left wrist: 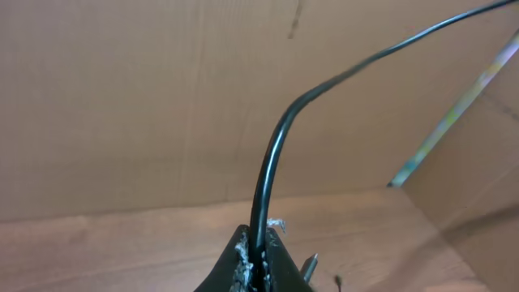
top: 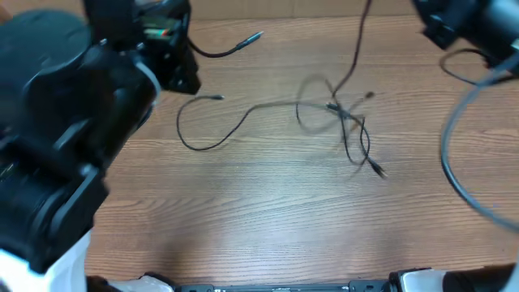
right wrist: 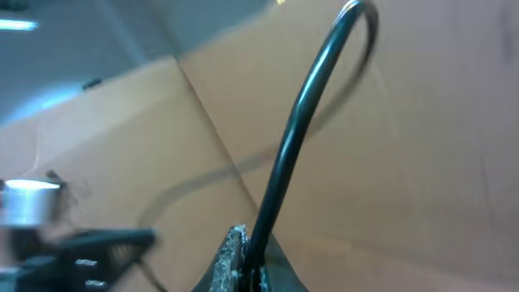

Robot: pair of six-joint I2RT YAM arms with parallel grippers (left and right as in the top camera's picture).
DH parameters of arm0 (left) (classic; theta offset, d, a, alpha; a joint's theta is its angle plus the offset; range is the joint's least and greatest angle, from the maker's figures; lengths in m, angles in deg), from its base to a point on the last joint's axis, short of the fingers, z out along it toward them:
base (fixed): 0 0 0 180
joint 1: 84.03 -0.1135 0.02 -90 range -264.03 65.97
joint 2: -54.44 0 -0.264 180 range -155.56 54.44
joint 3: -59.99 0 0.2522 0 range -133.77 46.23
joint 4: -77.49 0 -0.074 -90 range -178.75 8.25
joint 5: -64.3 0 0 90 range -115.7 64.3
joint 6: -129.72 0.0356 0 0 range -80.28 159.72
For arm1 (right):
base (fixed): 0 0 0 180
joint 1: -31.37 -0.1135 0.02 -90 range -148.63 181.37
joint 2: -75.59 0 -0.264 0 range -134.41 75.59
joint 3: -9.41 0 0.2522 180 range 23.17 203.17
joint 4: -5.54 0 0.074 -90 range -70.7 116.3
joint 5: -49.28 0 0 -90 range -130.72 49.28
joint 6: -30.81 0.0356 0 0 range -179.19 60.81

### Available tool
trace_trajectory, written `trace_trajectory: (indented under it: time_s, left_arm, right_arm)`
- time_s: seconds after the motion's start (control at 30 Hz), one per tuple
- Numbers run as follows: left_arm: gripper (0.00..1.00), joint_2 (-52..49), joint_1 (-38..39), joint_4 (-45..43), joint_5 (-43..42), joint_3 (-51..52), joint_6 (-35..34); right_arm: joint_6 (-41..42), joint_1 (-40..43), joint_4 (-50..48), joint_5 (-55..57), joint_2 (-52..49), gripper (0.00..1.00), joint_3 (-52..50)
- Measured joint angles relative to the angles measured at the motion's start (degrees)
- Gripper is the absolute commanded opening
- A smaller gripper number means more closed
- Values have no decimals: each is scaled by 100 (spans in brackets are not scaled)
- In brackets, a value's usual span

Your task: Untangle cables

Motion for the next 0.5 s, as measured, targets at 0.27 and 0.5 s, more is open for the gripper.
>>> trace_trajectory:
  time_s: [0.27,0.5]
  left_arm:
    - [4,-203,0,79,-2,0,0]
    - [15,-199,0,361,0,0,4]
  right_arm:
    - [50,0,1040,1648,122,4,337]
    - [81,-2,2452,2546,-468,4,286]
